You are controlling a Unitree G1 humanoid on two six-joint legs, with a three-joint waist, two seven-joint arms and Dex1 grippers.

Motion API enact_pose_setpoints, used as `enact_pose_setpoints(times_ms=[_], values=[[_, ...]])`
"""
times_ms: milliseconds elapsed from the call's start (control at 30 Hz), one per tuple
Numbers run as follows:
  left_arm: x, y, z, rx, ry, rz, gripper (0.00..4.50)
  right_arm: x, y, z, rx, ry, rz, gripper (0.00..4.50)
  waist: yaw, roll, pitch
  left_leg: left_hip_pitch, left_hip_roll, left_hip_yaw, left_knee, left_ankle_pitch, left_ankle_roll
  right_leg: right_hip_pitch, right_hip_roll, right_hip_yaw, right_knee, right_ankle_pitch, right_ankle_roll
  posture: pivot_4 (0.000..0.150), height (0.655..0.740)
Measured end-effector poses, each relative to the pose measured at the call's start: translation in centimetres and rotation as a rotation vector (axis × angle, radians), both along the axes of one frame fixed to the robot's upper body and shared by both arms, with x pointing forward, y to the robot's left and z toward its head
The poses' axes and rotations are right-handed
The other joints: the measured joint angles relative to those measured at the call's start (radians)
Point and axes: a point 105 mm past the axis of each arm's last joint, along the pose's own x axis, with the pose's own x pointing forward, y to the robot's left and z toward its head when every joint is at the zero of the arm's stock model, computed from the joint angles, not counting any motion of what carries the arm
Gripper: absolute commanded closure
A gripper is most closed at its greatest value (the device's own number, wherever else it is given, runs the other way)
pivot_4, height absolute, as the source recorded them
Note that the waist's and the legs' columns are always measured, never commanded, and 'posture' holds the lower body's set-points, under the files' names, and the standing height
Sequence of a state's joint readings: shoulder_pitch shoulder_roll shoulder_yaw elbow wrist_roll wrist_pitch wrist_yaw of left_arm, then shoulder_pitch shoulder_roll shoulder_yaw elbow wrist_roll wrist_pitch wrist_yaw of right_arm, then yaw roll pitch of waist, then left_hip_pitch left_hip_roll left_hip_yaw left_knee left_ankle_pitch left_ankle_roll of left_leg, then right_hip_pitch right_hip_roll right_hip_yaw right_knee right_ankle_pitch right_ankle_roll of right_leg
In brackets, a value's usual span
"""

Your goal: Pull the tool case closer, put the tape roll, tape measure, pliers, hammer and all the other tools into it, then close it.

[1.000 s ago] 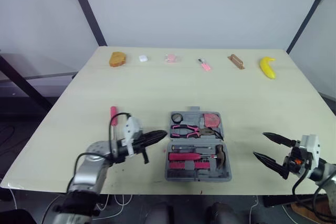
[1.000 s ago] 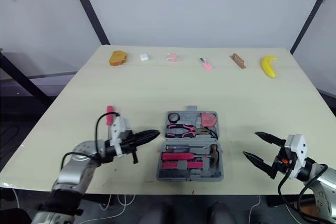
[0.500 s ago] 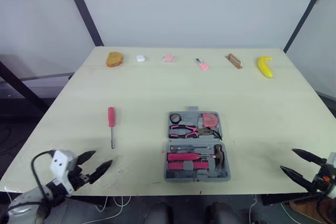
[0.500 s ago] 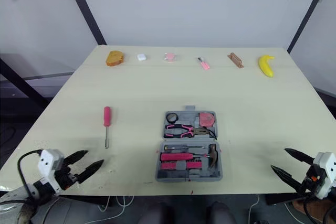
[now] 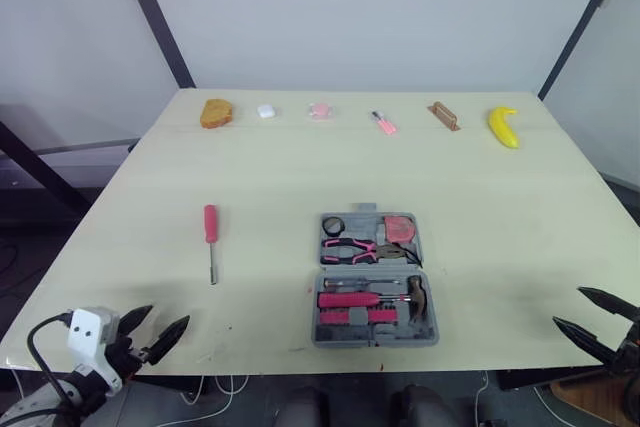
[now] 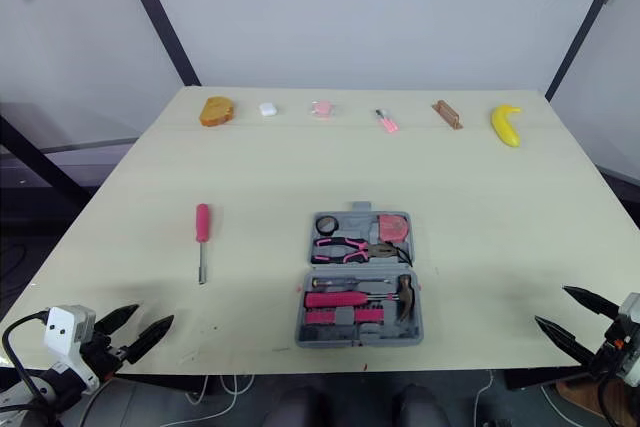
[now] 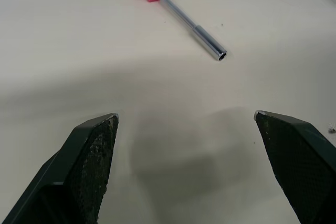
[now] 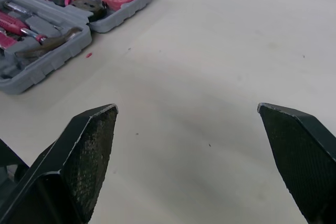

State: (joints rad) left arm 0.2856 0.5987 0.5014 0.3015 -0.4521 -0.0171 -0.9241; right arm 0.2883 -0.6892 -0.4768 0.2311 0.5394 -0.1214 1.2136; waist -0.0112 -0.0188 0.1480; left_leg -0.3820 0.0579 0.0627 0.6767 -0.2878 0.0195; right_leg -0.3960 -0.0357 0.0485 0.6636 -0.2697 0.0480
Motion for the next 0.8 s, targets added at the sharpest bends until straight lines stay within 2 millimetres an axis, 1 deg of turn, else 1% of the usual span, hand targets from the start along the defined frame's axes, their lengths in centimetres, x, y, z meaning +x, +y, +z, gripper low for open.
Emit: enact_pose_setpoints(times_ms=[33,133,200,267,400,500,533,567,700,800], values=[[0.1,0.0,0.1,0.001,-0.004,0.001,0.08,0.1,0.1,0.0,0.001,-0.001,0.004,0.00,0.000,0.000,0.000,0.000,0.000,0.000,0.000,0.000,0.000,0.000,0.000,0.000,0.000,0.000,0.000,0.150,0.7400],[0.9,-0.2,0.8,0.008,-0.028,0.010,0.08,0.5,1.4,0.5,0.009,-0.012,0.049,0.00,0.000,0.000,0.000,0.000,0.000,0.000,0.000,0.000,0.000,0.000,0.000,0.000,0.000,0.001,0.001,0.150,0.7400],[1.7,-0.4,1.2,0.004,-0.049,0.031,0.08,0.8,2.5,1.0,0.026,-0.018,0.094,0.00,0.001,0.000,0.000,0.000,0.000,0.000,0.000,0.000,0.000,0.000,0.000,0.000,0.000,0.002,0.003,0.150,0.7400],[3.3,-1.1,2.0,-0.012,-0.081,0.060,0.08,1.5,4.6,2.2,0.046,-0.051,0.176,0.00,0.001,0.000,0.000,0.000,0.000,0.000,0.000,0.000,0.000,0.000,0.000,0.000,0.000,0.002,0.003,0.150,0.7400],[5.5,-2.7,2.7,-0.044,-0.102,0.084,0.08,2.5,7.5,4.1,0.064,-0.103,0.285,0.00,0.001,0.000,0.000,-0.001,0.000,0.000,0.000,0.000,0.000,0.000,0.000,0.000,0.000,0.002,0.004,0.150,0.7400],[8.5,-3.7,3.5,-0.051,-0.125,0.146,0.08,3.5,10.9,6.3,0.080,-0.174,0.417,0.00,0.001,-0.001,0.000,-0.001,0.000,-0.002,0.000,0.000,0.000,0.000,0.001,-0.002,0.000,0.003,0.004,0.150,0.7400],[9.2,-3.8,3.8,-0.051,-0.137,0.163,0.08,3.5,11.6,6.9,0.079,-0.195,0.445,0.00,0.001,-0.001,0.000,-0.001,0.000,-0.003,0.000,0.000,0.000,0.000,0.001,-0.002,0.000,0.003,0.004,0.150,0.7400],[9.7,-3.7,4.2,-0.038,-0.140,0.187,0.08,3.5,12.1,7.4,0.078,-0.208,0.466,0.00,0.001,-0.001,0.000,-0.001,0.000,-0.003,-0.001,0.000,0.000,0.000,0.001,-0.002,0.000,0.003,0.004,0.150,0.7400],[10.3,-2.9,3.9,-0.003,-0.099,0.281,0.08,3.6,13.1,7.5,0.081,-0.196,0.513,0.00,0.001,-0.002,0.000,-0.003,-0.001,-0.003,-0.001,0.000,0.000,-0.001,0.001,-0.002,-0.002,0.003,0.004,0.150,0.7400],[11.1,-2.7,4.0,-0.006,-0.085,0.345,0.08,3.6,14.1,8.4,0.062,-0.226,0.564,0.00,0.002,-0.002,0.000,-0.004,-0.001,-0.003,-0.001,0.000,0.000,-0.002,0.000,-0.003,-0.001,0.003,0.004,0.150,0.7400]])
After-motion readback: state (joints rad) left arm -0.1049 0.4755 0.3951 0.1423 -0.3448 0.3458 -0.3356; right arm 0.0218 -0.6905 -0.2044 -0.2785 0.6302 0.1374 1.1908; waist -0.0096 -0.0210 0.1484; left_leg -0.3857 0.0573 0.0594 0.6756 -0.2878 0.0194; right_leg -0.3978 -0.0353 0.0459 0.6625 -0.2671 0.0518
